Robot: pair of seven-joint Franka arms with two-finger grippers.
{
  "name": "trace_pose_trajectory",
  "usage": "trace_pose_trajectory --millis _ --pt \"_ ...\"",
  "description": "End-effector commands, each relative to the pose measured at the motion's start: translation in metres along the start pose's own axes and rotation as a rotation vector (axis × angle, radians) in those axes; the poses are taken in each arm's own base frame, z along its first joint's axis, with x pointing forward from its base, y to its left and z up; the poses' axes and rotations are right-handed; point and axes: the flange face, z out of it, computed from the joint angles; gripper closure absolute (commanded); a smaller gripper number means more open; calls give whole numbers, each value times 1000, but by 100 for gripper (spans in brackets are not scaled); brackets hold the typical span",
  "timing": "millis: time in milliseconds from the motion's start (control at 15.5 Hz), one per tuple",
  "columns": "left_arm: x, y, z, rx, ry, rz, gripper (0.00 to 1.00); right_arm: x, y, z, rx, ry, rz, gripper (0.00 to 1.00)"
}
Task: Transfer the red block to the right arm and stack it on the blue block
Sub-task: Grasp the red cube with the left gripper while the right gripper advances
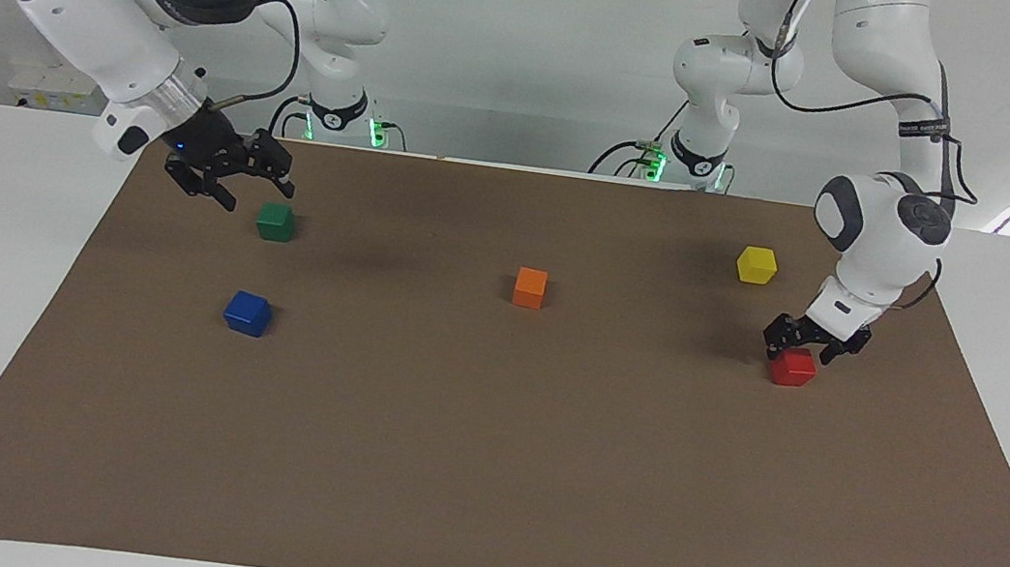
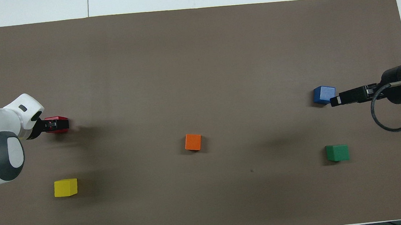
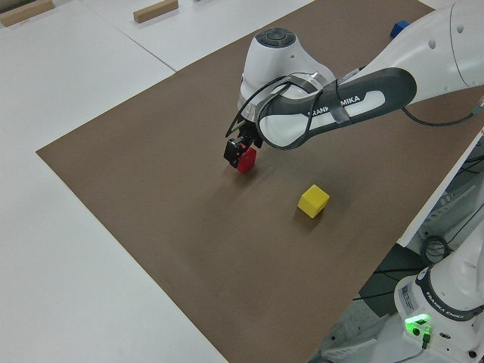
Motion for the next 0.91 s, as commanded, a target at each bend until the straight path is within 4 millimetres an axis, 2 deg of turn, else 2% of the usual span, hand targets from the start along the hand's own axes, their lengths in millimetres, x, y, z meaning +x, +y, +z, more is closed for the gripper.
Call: trace_pose_trajectory --millis 0,65,129,194,323,388,453,582,711,841 --pt "2 3 5 3 17 19 0 3 21 33 156 47 -36 0" --pt "3 4 13 1 5 16 0 3 21 46 228 67 -16 0" --pt "9 3 15 1 5 4 5 4 19 59 302 84 -3 0" --pt "12 3 21 0 -4 -9 17 5 20 69 354 102 1 0" --pt "10 7 23 -4 -40 -56 63 12 23 89 461 134 16 0" --pt "14 7 15 -8 -74 -74 93 15 19 95 504 146 26 0" --pt "23 7 -2 -11 -111 -95 100 18 10 103 547 150 24 0" --pt "36 9 -46 -8 -183 -214 100 25 3 123 648 169 25 0" --pt "40 29 -99 3 -246 -390 100 28 -8 152 771 155 2 0" --pt "32 49 -151 -65 -288 -612 100 31 -16 175 887 147 -1 0"
